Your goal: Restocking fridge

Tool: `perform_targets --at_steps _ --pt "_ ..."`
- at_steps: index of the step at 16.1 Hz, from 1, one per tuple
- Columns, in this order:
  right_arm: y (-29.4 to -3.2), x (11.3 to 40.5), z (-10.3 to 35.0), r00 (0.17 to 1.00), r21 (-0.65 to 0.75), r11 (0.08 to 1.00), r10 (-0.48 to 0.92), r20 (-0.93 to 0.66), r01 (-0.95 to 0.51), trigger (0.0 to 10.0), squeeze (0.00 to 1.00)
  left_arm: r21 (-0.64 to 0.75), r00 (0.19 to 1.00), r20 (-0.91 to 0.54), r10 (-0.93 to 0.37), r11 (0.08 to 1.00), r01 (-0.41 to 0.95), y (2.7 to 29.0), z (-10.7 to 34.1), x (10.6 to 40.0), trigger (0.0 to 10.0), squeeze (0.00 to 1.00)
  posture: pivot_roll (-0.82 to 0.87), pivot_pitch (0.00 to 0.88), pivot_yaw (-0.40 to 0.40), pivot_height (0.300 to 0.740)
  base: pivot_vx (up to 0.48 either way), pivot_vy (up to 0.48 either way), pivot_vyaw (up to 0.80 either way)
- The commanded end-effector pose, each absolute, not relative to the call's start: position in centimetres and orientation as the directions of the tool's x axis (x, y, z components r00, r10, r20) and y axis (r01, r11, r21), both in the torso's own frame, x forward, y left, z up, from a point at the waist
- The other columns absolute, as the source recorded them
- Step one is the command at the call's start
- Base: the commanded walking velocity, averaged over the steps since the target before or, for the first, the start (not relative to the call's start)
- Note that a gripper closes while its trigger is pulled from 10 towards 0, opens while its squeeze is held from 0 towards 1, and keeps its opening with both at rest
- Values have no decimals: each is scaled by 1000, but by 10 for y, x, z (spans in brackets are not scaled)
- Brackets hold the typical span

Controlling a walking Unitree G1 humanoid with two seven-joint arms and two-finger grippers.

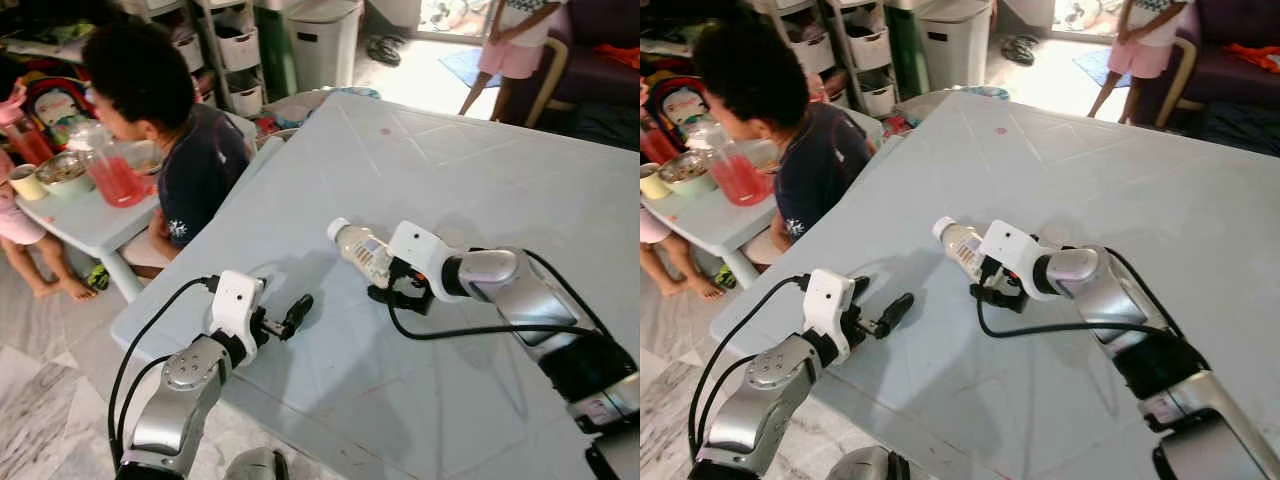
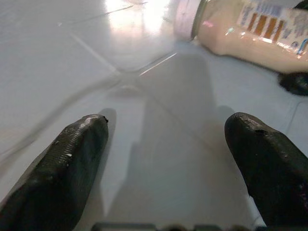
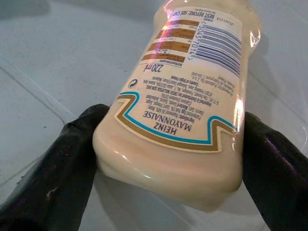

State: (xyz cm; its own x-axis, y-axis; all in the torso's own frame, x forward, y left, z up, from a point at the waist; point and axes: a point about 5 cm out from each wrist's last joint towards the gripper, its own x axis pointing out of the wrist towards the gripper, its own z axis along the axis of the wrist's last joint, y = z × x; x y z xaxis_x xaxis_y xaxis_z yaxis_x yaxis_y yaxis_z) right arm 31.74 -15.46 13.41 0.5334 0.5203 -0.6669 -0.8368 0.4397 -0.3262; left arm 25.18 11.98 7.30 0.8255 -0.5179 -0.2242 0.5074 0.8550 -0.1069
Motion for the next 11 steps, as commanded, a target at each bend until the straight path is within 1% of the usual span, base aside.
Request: perform_targets --at_steps 1,3,4,6,7,8,11 --pt "-162 310 118 486 -298 418 472 -736 -858 10000 0 -91 824 -231 -517 855 511 121 74 252 10000 0 -63 89 65 740 0 0 0" --pt "-165 319 126 524 -316 453 467 -712 -833 10000 0 -95 816 -235 -528 848 521 117 74 252 10000 0 -66 92 68 740 0 0 0" --pt "-168 324 127 551 -320 490 455 -699 -811 10000 0 -97 814 -235 -531 846 524 116 74 252 10000 0 -65 92 69 740 0 0 0" --pt "-170 333 125 579 -294 554 454 -677 -779 10000 0 -96 810 -238 -535 843 529 116 74 251 10000 0 -59 90 69 740 0 0 0" --pt "-170 334 125 585 -290 565 454 -672 -772 10000 0 -97 810 -239 -536 843 529 116 74 251 10000 0 -59 90 69 740 0 0 0" --pt "-170 343 126 631 -307 603 447 -634 -736 10000 0 -96 810 -239 -536 843 529 116 74 251 10000 0 -56 88 69 740 0 0 0" --pt "-170 352 126 656 -289 646 446 -609 -707 10000 0 -96 808 -240 -538 841 532 115 74 250 10000 0 -51 86 71 740 0 0 0"
